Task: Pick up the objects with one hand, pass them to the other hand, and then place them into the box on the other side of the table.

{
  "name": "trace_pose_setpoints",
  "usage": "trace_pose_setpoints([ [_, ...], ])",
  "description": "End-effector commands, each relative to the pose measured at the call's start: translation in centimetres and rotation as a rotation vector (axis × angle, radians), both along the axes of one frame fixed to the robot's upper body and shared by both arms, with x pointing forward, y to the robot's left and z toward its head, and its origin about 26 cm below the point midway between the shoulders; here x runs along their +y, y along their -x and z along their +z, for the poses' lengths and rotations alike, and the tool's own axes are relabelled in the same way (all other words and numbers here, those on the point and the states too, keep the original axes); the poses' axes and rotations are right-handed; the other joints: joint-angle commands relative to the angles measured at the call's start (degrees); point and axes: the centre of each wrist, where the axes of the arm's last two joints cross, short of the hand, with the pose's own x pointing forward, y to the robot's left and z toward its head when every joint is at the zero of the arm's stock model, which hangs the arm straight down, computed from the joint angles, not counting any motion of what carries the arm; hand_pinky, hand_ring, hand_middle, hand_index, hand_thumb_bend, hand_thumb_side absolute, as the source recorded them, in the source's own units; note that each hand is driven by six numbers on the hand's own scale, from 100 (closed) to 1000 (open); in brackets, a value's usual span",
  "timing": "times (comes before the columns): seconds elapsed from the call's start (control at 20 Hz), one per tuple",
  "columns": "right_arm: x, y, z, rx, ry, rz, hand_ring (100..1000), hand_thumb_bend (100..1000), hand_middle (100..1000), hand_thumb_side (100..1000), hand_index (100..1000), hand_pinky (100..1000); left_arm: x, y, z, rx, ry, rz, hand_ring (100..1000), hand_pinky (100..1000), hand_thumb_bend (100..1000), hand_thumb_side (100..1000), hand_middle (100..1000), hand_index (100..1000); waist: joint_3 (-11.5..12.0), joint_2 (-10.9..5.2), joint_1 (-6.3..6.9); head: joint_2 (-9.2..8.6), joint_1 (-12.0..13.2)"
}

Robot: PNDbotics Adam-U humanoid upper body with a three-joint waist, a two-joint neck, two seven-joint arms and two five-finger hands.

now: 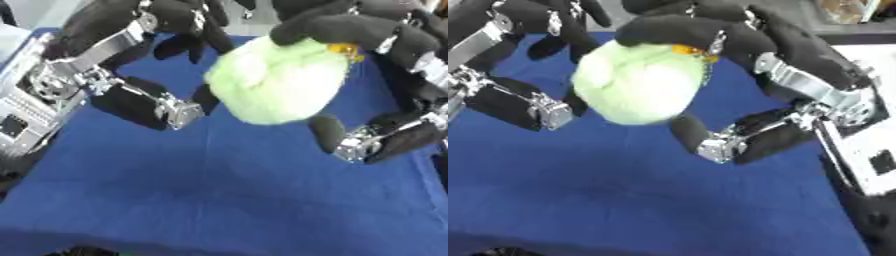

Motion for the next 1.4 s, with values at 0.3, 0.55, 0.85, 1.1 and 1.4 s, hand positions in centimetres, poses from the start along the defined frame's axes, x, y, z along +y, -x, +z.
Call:
trace_pose_setpoints([
  [0.3,0.2,0.5,0.7,-0.092,0.025,0.008,957,115,849,100,1000,938,-0.5,0.4,1.3,-0.052,-0.005,-0.046,329,667,100,219,100,384,0.08,-1.43,0.11,-0.23,-0.21],
  [0.55,0.1,0.5,0.7,-0.084,0.012,0.001,927,124,815,100,1000,923,-0.8,0.5,1.4,-0.052,0.000,-0.067,329,666,100,219,100,382,0.02,-1.41,0.18,-0.12,-0.25],
  [0.85,0.0,0.5,0.7,-0.075,-0.015,-0.008,876,161,766,100,1000,871,-1.0,0.5,1.5,-0.059,0.005,-0.079,330,666,100,211,100,383,-0.03,-1.46,0.22,-0.13,-0.30],
  [1.1,-0.1,0.5,0.6,-0.064,-0.050,-0.017,834,192,697,100,980,830,-1.1,0.5,1.5,-0.056,0.018,-0.086,332,665,100,221,100,383,0.03,-1.52,0.20,-0.17,-0.34],
  [1.4,-0.2,0.4,0.6,-0.053,-0.087,-0.035,776,198,582,100,923,779,-1.2,0.5,1.5,-0.048,0.031,-0.091,335,665,100,238,100,386,0.10,-1.54,0.15,-0.11,-0.33],
])
